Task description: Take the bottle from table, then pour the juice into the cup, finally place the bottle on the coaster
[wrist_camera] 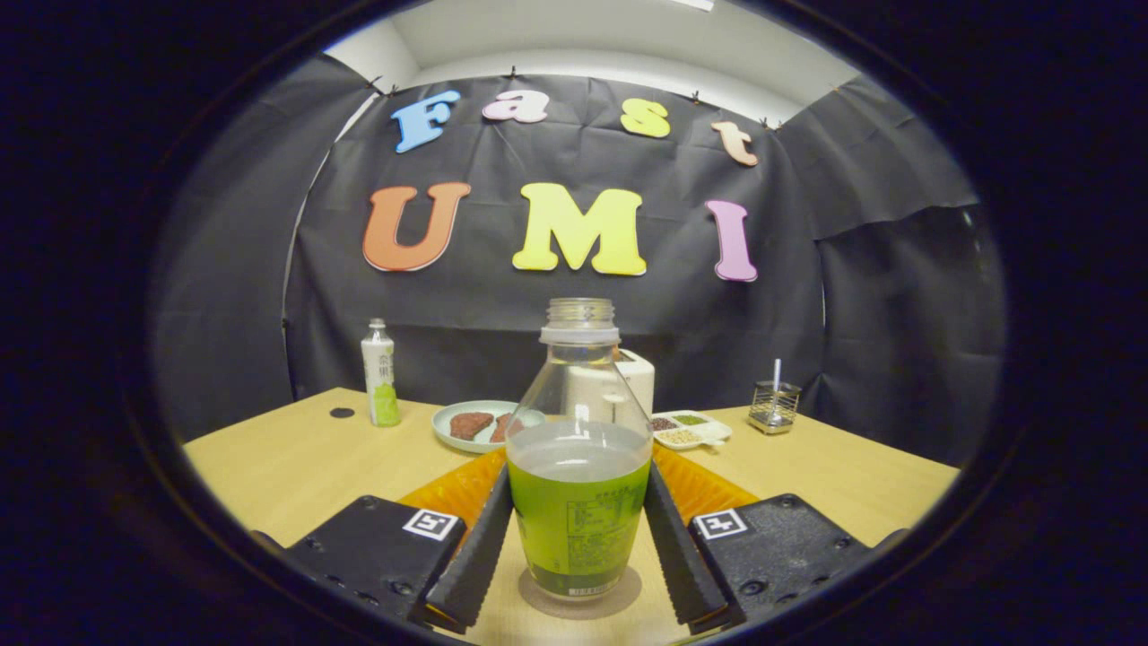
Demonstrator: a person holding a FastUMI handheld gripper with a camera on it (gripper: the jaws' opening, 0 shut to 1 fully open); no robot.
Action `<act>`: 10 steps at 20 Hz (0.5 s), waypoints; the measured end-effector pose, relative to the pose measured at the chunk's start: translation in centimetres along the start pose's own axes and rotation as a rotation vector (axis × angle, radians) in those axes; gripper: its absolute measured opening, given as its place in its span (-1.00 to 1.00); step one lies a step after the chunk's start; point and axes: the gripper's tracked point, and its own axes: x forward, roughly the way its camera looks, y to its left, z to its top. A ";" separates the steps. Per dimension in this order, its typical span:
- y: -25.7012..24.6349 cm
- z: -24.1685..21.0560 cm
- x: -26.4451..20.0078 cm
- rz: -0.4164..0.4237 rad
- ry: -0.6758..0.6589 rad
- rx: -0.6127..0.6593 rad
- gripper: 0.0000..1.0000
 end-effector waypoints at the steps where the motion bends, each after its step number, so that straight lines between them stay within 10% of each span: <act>1: -0.1 -0.2 0.2 -0.008 -0.013 -0.006 0.62; 10: 0.1 -3.6 0.3 0.035 0.005 -0.001 0.96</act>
